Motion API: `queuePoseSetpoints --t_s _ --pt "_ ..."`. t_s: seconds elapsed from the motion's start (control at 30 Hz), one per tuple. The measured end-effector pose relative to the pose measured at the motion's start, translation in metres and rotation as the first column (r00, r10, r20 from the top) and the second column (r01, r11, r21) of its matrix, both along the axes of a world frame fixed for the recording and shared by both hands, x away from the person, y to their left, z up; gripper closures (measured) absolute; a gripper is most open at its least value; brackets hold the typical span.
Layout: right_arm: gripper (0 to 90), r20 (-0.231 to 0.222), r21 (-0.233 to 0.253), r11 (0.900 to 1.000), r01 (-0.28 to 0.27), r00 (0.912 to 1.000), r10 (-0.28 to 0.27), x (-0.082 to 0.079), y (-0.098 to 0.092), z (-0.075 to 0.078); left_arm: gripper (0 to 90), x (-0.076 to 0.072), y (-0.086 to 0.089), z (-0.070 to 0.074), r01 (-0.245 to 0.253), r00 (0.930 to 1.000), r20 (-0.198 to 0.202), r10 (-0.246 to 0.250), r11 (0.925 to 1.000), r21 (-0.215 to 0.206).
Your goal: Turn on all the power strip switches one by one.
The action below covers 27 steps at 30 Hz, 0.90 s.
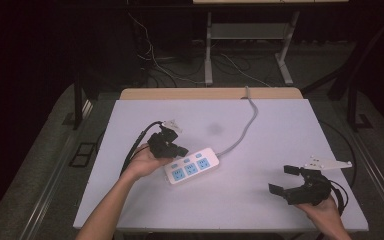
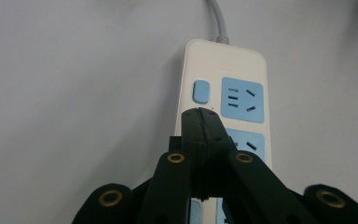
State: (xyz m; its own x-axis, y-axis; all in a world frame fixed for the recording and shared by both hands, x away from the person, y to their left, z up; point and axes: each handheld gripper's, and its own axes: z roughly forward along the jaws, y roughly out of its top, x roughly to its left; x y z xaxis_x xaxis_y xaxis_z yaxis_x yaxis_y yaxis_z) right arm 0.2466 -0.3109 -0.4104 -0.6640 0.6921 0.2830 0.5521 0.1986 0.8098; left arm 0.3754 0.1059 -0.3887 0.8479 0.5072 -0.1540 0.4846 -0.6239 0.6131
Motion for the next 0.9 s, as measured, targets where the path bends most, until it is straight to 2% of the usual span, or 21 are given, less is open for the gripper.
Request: queuePoseSetpoints --t_s 0.6,0.9 --pt "1.0 -0.001 -0.005 1.000 -0.005 1.0000 0.005 0.000 0.000 0.000 89.6 0.003 -0.010 -0.016 0.019 0.9996 -0.024 -0.018 0.9992 0.034" --pt "0.9 0.001 -0.003 1.000 -0.004 1.0000 0.004 0.000 0.000 0.000 89.7 0.003 -0.008 -0.018 0.016 0.9993 -0.035 -0.016 0.9998 0.012"
